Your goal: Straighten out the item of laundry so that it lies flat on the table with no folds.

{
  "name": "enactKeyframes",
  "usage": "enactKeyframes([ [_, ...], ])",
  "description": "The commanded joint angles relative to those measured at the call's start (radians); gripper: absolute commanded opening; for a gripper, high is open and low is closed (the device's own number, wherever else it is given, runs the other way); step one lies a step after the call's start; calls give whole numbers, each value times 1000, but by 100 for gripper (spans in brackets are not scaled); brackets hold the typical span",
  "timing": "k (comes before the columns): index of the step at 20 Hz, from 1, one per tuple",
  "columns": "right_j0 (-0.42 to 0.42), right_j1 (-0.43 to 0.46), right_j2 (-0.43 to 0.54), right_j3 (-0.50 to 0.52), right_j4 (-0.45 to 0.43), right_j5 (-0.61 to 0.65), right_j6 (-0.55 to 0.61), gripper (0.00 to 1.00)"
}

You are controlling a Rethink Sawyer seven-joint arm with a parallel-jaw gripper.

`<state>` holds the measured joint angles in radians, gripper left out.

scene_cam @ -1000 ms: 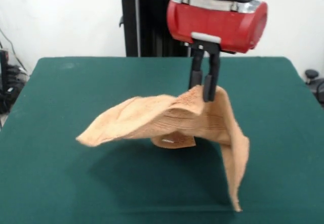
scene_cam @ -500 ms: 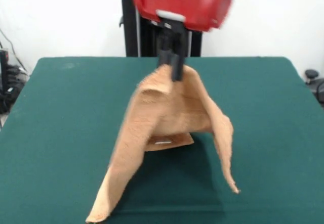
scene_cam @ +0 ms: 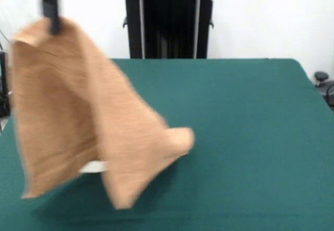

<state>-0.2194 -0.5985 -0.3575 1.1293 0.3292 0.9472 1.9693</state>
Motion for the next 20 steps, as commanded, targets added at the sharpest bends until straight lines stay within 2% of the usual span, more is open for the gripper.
enactKeyframes([
  [1,-64,-126,189,239,-38,42,-283,0],
  [4,-116,-195,245,401,-51,-24,-400,0],
  [7,-211,-239,358,607,-57,-208,-546,0],
  [9,-238,-263,394,694,-76,-266,-554,0],
  [11,-232,-298,397,755,-106,-302,-509,0],
  [14,-214,-338,406,859,-137,-452,-367,0],
  [16,-182,-336,397,904,-168,-573,-224,0],
  [20,-150,-315,409,953,-180,-690,-70,0],
])
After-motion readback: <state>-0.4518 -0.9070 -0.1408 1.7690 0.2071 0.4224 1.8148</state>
